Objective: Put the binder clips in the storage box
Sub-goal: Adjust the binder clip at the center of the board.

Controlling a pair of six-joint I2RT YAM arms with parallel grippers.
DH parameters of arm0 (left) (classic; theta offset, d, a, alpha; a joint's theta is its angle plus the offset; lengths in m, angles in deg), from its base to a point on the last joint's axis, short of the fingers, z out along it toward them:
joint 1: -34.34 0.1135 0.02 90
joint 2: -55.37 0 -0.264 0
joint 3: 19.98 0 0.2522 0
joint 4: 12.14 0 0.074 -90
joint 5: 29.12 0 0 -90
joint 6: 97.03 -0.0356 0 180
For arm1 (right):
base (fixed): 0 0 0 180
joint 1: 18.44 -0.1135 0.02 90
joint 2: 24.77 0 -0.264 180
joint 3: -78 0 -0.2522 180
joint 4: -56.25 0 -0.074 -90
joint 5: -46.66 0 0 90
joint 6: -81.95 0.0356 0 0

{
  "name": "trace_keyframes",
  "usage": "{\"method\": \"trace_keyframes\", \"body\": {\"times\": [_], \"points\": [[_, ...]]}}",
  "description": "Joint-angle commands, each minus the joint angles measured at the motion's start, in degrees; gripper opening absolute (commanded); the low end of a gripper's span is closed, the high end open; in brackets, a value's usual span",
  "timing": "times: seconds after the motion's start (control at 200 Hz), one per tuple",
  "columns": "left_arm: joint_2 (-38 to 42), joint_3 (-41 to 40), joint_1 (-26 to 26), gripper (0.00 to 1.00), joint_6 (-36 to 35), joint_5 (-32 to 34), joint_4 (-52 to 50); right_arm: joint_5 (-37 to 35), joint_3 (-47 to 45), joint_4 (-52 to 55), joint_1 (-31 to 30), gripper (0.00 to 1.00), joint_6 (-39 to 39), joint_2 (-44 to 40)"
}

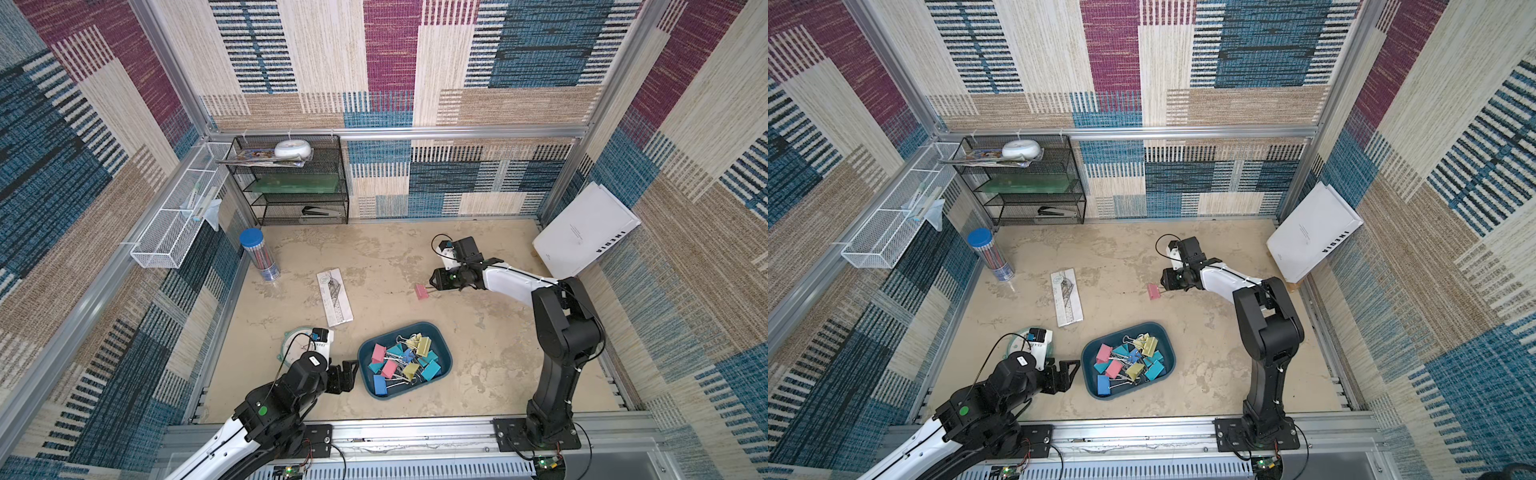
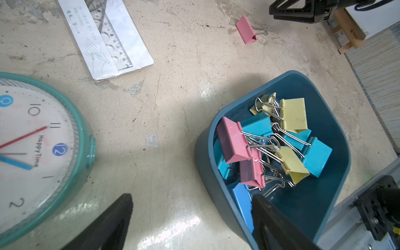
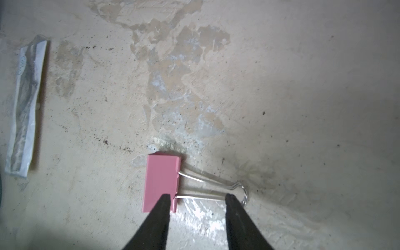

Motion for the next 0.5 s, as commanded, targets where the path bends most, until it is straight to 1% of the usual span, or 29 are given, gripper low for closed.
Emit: {"method": "trace_keyframes", "body": {"times": [0.0, 0.065, 0.135, 0.155, 0.22, 0.275, 0.285, 0.29, 0.306, 0.416, 0.496], "points": [[0.0, 0.0, 0.0, 0.9, -0.3, 0.2, 0.4, 5.3, -0.9, 0.2, -0.1, 0.58, -1.4, -1.8], [0.1, 0.0, 0.0, 0.9, -0.2, 0.1, 0.1, 8.0, -0.5, 3.0, -0.1, 0.58, 0.4, -1.8], [0.3, 0.0, 0.0, 0.9, -0.1, 0.3, 0.2, 8.8, -3.1, 2.1, -0.1, 0.52, 4.6, -3.3], [0.4, 0.0, 0.1, 0.9, -0.1, 0.4, 0.2, 8.9, -4.2, 1.6, -0.1, 0.47, 5.6, -3.8], [0.5, 0.0, 0.0, 0.9, -0.2, 0.5, 0.2, 7.0, -6.6, 0.8, -0.1, 0.22, 7.5, -4.3], [0.6, -0.1, 0.0, 0.9, -0.2, 0.3, 0.2, 5.6, -7.7, 0.6, -0.1, 0.05, 7.7, -3.6], [0.6, -0.1, 0.0, 0.9, -0.2, 0.2, 0.2, 5.6, -7.7, 0.5, -0.1, 0.04, 7.7, -3.5], [0.6, -0.1, 0.0, 0.9, -0.2, 0.2, 0.2, 5.6, -7.7, 0.5, -0.1, 0.02, 7.6, -3.3], [0.6, -0.1, 0.0, 0.9, -0.2, 0.1, 0.2, 5.4, -7.7, 0.5, -0.1, 0.0, 7.6, -3.0], [0.6, -0.1, 0.0, 0.9, -0.3, 0.2, 0.3, 2.8, -6.7, 0.4, -0.1, 0.0, 7.2, 0.3], [0.6, -0.1, 0.0, 0.9, -0.3, 0.2, 0.1, 1.2, -2.9, 2.2, -0.1, 0.0, 6.2, 4.2]]}}
